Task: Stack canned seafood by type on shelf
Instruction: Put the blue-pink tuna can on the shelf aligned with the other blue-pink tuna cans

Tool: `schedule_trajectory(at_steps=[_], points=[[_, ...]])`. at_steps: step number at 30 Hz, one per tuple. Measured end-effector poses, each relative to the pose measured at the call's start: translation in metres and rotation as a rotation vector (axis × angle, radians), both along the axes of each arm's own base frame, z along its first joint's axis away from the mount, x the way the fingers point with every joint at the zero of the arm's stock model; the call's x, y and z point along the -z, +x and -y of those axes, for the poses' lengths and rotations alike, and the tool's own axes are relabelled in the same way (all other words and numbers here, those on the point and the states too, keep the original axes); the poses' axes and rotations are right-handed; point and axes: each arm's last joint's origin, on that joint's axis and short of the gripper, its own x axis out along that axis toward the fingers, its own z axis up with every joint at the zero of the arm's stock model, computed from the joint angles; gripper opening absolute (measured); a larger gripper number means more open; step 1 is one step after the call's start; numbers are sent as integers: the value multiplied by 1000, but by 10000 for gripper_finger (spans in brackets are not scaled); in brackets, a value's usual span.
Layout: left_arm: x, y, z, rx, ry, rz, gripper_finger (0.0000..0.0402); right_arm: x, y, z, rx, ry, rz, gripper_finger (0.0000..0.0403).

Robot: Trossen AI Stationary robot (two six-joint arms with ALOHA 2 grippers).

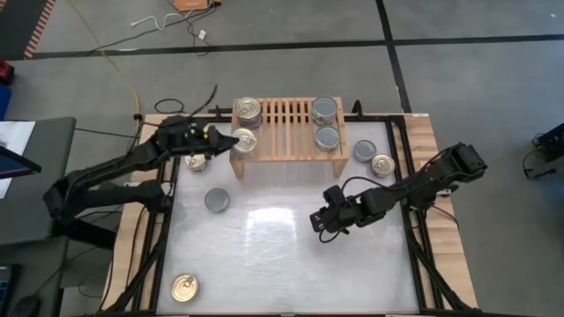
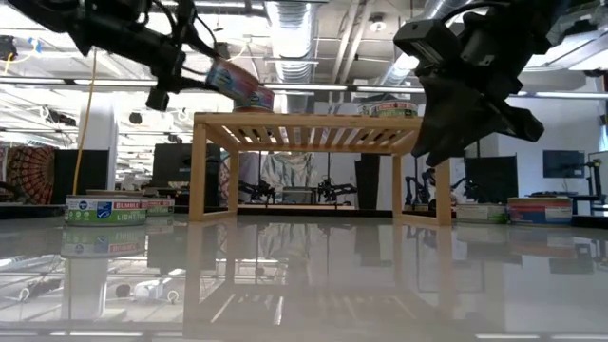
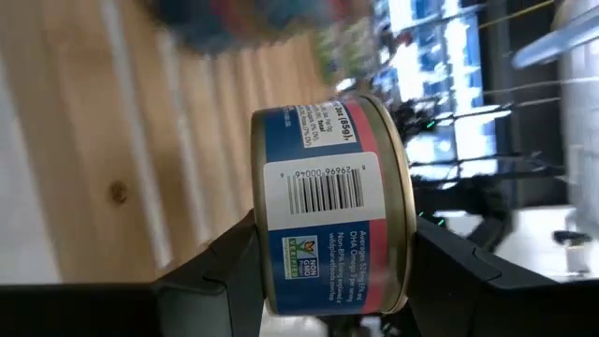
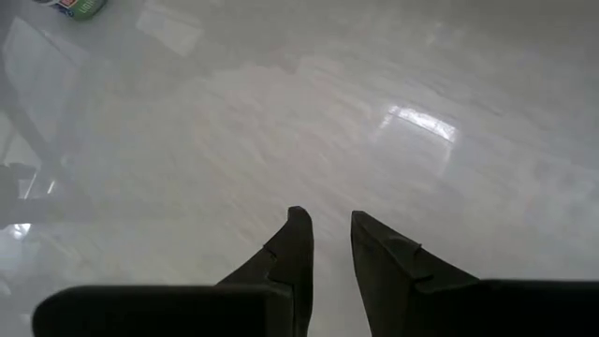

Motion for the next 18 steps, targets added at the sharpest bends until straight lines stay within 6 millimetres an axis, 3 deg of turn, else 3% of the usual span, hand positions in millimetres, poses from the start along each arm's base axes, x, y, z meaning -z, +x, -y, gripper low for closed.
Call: schedule_trajectory(at_steps=[4, 8, 18], points=[[10, 11, -4, 24, -33, -44, 206, 0, 0, 0, 9, 8, 6, 102], [7, 16, -6, 29, 4, -2, 228, 0, 0, -2, 6, 11, 11, 102], [12, 16, -10, -59, 7, -44, 235, -1, 0, -3, 1, 13, 16, 102]])
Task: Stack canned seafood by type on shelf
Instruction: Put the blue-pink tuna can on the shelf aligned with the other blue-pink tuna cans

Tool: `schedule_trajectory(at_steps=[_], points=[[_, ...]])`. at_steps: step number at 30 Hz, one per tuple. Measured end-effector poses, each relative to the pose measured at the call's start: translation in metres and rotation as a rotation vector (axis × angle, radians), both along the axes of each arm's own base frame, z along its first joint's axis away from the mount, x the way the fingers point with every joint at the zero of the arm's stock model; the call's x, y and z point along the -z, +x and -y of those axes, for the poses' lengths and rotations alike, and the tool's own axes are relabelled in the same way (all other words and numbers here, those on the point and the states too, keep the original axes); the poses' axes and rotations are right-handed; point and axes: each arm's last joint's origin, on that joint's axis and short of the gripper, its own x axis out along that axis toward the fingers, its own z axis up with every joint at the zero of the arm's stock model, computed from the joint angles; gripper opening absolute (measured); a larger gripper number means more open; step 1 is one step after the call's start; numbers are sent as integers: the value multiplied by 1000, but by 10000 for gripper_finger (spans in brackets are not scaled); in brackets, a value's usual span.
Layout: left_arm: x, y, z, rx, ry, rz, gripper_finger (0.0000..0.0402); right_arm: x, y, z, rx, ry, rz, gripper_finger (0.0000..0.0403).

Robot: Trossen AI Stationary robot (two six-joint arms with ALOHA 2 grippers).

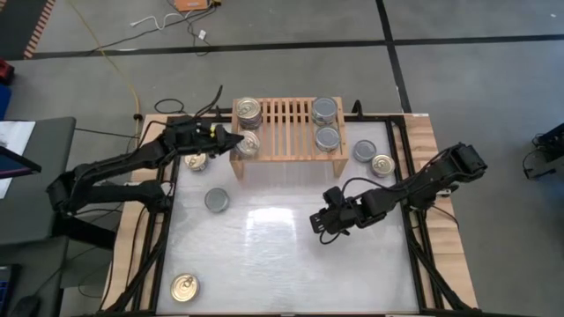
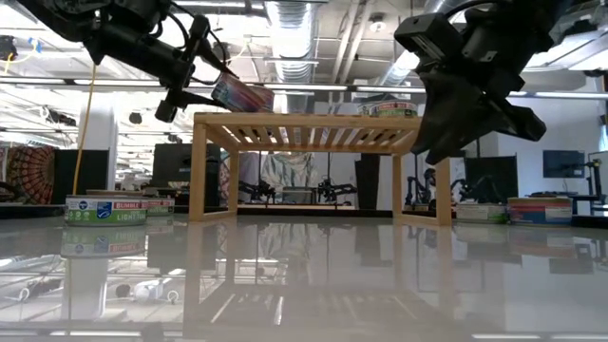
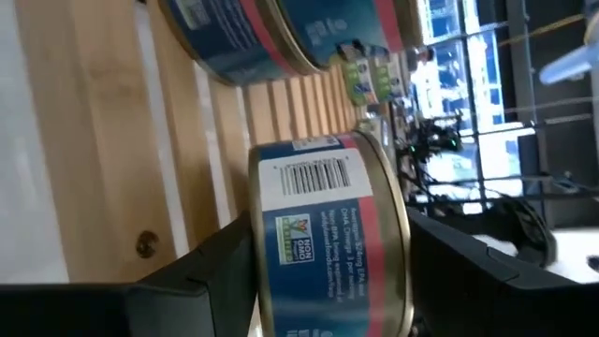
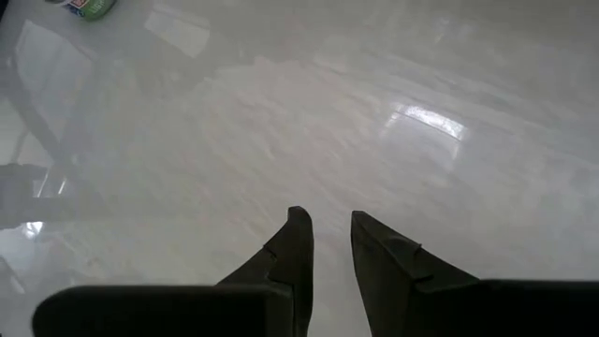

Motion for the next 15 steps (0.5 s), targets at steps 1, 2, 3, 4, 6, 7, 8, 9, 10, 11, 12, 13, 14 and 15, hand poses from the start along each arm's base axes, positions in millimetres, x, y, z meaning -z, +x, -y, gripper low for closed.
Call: schedule_trajectory(at_steps=[1, 2, 3, 4, 6, 7, 8, 9, 10, 11, 12, 13, 14, 15], points=[[0, 0, 0, -11, 1, -2, 236, 0, 0, 0, -5, -4, -1, 102], [0, 0, 0, -16, 3, -1, 236, 0, 0, 0, -9, -6, -1, 102], [0, 0, -1, -19, 4, 0, 236, 0, 0, 0, -12, -7, 1, 102], [0, 0, -1, -23, 4, 1, 237, 0, 1, 0, -13, -7, 4, 102], [0, 0, -1, -30, -11, 4, 237, -1, 1, 0, -14, -6, 7, 102], [0, 0, -1, -32, -20, 6, 237, 0, 1, 0, -14, -6, 7, 102], [0, 0, -1, -34, -28, 10, 237, -1, 1, 0, -14, -6, 7, 102], [0, 0, -1, -37, -35, 13, 237, 0, 1, 0, -14, -7, 6, 102], [0, 0, -1, -38, -37, 13, 237, 0, 1, 0, -15, -7, 6, 102], [0, 0, -1, -38, -38, 14, 237, 0, 1, 0, -15, -7, 6, 102], [0, 0, -1, -38, -39, 14, 237, -1, 1, 0, -16, -8, 6, 102], [0, 0, -1, -38, -41, 15, 237, -1, 1, 0, -17, -8, 6, 102], [0, 0, 0, -40, -46, 16, 237, -1, 1, 0, -17, -8, 6, 102], [0, 0, 0, -48, -46, 16, 237, 0, 1, 0, -17, -8, 6, 102]])
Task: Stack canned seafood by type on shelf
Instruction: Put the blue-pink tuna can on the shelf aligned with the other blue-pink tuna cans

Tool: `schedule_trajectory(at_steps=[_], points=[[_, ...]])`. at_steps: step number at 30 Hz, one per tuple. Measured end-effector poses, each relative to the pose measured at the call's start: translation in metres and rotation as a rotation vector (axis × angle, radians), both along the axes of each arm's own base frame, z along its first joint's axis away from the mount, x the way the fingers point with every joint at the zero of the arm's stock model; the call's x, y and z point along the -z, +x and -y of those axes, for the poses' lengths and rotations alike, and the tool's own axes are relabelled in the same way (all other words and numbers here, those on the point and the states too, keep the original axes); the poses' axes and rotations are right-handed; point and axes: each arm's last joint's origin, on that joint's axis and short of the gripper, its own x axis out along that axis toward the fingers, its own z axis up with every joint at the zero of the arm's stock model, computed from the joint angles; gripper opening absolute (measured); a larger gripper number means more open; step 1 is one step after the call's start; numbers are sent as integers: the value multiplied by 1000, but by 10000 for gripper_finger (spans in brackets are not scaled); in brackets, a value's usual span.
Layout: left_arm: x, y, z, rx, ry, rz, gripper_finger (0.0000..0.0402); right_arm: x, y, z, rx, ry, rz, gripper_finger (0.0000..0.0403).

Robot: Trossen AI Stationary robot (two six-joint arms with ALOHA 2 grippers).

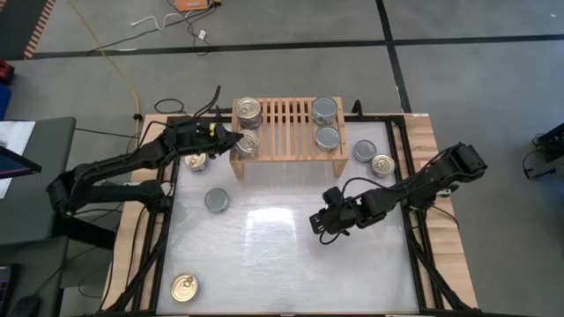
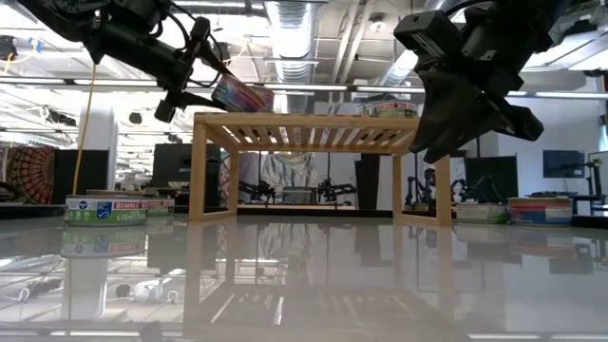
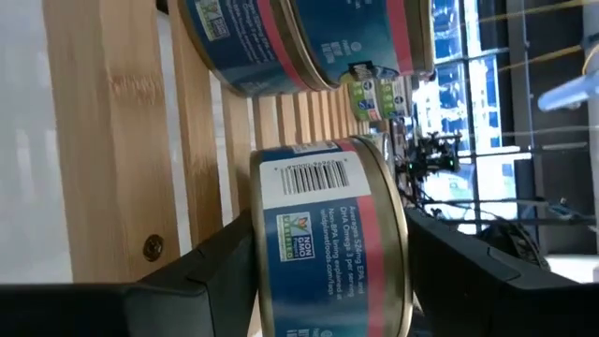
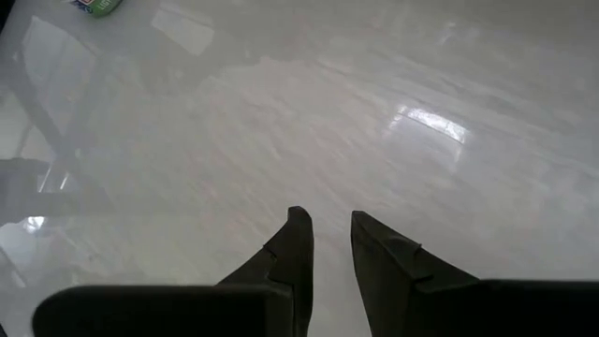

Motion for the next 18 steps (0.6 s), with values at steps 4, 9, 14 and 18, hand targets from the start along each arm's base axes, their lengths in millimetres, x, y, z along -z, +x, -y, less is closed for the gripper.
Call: schedule_trajectory(at_steps=[4, 9, 14, 18], points=[[0, 2, 3, -80, 18, -12, 238, 0, 0, 0, 0, 0, 0, 102], [0, 4, 7, -154, 30, -18, 238, 0, 0, -1, -4, 0, 0, 102], [-1, 5, 8, -208, 40, -15, 238, 0, -1, -2, -5, 0, 0, 102], [-2, 5, 8, -215, 47, -8, 238, 0, -1, -2, -5, 1, 0, 102]])
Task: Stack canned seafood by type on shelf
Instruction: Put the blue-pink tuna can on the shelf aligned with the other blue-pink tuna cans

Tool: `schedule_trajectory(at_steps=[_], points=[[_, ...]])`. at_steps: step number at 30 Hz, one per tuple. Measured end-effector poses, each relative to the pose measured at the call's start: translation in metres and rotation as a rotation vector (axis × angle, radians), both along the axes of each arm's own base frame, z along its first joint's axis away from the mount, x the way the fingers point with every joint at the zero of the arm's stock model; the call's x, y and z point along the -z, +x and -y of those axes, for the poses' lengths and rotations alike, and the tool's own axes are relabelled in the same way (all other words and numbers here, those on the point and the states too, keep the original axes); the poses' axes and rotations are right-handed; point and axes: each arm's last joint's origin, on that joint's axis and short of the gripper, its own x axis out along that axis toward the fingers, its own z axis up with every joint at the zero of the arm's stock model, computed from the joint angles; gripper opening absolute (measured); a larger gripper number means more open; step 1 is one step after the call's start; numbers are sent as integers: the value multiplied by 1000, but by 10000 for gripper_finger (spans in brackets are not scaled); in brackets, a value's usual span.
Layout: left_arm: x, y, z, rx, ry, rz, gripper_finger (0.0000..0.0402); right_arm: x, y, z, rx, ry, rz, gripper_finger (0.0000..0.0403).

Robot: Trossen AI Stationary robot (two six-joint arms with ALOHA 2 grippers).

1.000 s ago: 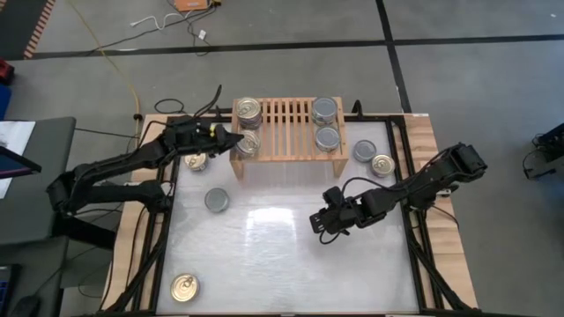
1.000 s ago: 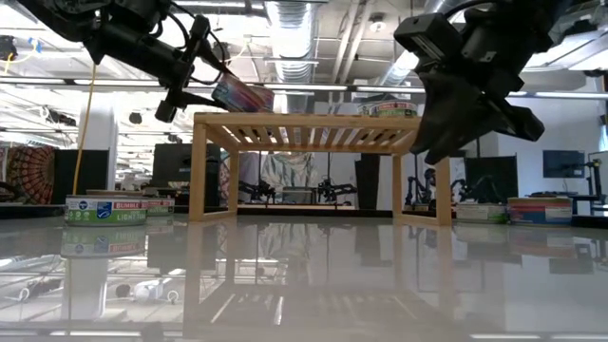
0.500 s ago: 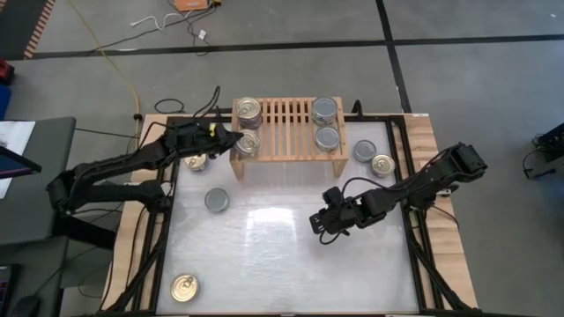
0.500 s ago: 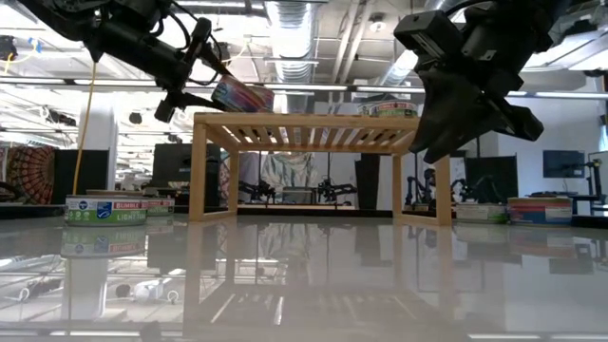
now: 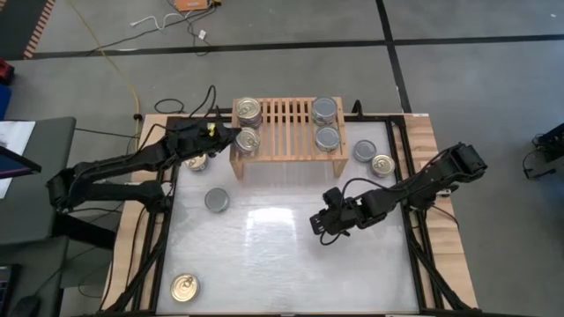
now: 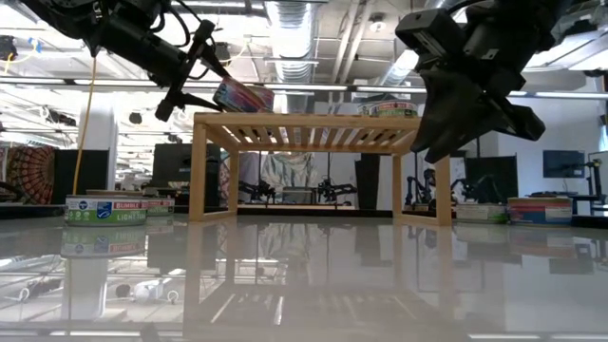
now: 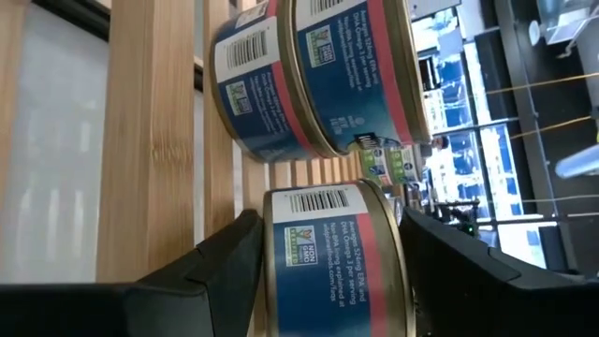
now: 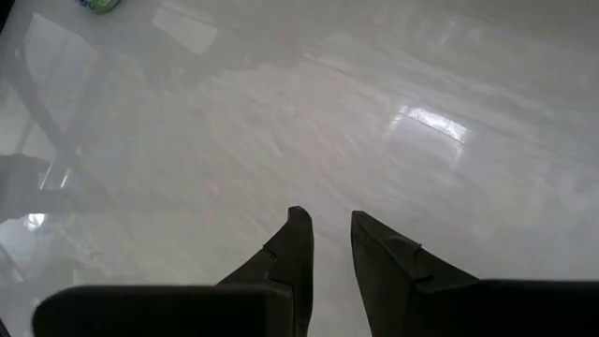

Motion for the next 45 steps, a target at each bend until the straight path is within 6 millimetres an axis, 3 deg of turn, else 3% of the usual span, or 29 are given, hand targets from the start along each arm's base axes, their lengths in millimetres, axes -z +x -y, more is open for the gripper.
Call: schedule_trajectory(at_steps=[34, 45], points=[[4, -1, 1, 29, 127, -146, 239, 0, 0, 0, -13, -8, 0, 102], [4, 0, 2, 54, 179, -185, 280, 0, 0, 0, -12, -8, 0, 102]])
